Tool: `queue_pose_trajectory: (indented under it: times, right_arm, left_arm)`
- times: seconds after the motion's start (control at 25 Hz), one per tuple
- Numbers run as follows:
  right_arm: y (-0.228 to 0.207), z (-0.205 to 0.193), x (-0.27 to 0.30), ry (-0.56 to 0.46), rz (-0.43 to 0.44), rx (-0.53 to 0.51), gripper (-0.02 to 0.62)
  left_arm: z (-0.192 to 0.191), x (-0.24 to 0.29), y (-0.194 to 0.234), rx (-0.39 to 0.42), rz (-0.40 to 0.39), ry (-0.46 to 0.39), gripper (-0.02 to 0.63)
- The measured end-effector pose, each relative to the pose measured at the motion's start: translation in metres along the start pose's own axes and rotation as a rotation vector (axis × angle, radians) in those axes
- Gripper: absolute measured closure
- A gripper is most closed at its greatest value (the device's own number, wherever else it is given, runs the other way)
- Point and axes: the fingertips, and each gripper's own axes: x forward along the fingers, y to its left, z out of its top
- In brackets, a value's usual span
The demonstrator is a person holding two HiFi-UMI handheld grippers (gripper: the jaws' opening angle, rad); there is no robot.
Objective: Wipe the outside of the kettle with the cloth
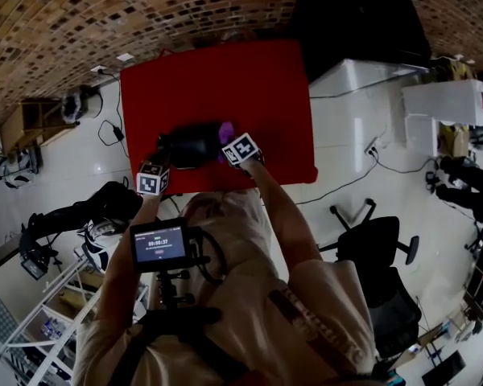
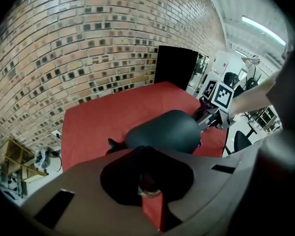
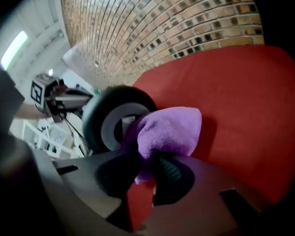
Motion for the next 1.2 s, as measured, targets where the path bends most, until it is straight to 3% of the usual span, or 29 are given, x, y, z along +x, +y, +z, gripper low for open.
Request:
queue_pose_trajectory:
  times: [0.08, 0.12, 0.2, 0.28, 0.36, 0.44, 0.56, 0.72, 0.84, 0.92, 1.0, 1.08, 1.12, 1.2]
  right_arm:
    - [-0.011, -0.011, 0.005, 0.144, -0.101, -0.196, 0.514]
    - [-0.016, -0.012, -0.001, 0.177, -0.136, -0.245, 0.514]
    - [-0.019, -0.005, -0.028, 0.153, -0.128, -0.15, 0.514]
    - [-0.019, 0.014, -0.063, 0.018, -0.065, 0.01, 0.514]
    - [-0.015, 0.056, -0.094, -0.189, -0.014, 0.029, 0.514]
    - [0.007, 0.081, -0.103, -0.256, 0.061, -0.011, 0.514]
    - [0.026, 0.078, -0.068, -0.144, 0.08, -0.086, 0.514]
    - [-0.008, 0.055, -0.028, -0.016, -0.016, -0.058, 0.517]
    - [-0.015, 0.02, -0.005, 0.184, -0.054, -0.231, 0.515]
    - [-0.023, -0.006, -0.009, 0.272, -0.102, -0.271, 0.514]
    - [-0.03, -0.019, -0.026, 0.23, -0.115, -0.127, 0.512]
    - [-0.017, -0.024, -0.04, 0.117, -0.001, 0.079, 0.512]
    - [-0.008, -0.024, -0.047, 0.065, 0.052, 0.119, 0.514]
    - [0.021, -0.025, -0.059, -0.012, 0.154, 0.093, 0.512]
  left_arm:
    - [-0.004, 0.0, -0.003, 0.008, 0.007, 0.016, 0.603]
    - [-0.007, 0.0, -0.003, 0.003, 0.011, 0.022, 0.603]
    - [-0.008, 0.001, -0.004, -0.006, 0.016, 0.031, 0.603]
    - [-0.012, 0.003, -0.002, -0.011, 0.026, 0.038, 0.603]
    - [-0.013, 0.002, -0.002, -0.03, 0.03, 0.038, 0.603]
    - [-0.009, 0.0, -0.004, -0.063, 0.021, 0.028, 0.603]
    - [-0.009, 0.001, -0.002, -0.11, 0.015, 0.014, 0.603]
    - [-0.01, 0.0, -0.003, -0.119, 0.019, 0.003, 0.603]
    - [-0.01, -0.001, -0.002, -0.115, 0.029, -0.018, 0.604]
    - [-0.014, -0.001, -0.002, -0.125, 0.031, -0.03, 0.604]
    - [-0.014, -0.001, -0.004, -0.13, 0.026, -0.038, 0.604]
    - [-0.011, 0.001, -0.004, -0.129, 0.023, -0.049, 0.604]
    - [-0.013, 0.002, -0.004, -0.132, 0.024, -0.051, 0.606]
    - [-0.018, 0.003, -0.002, -0.139, 0.026, -0.051, 0.604]
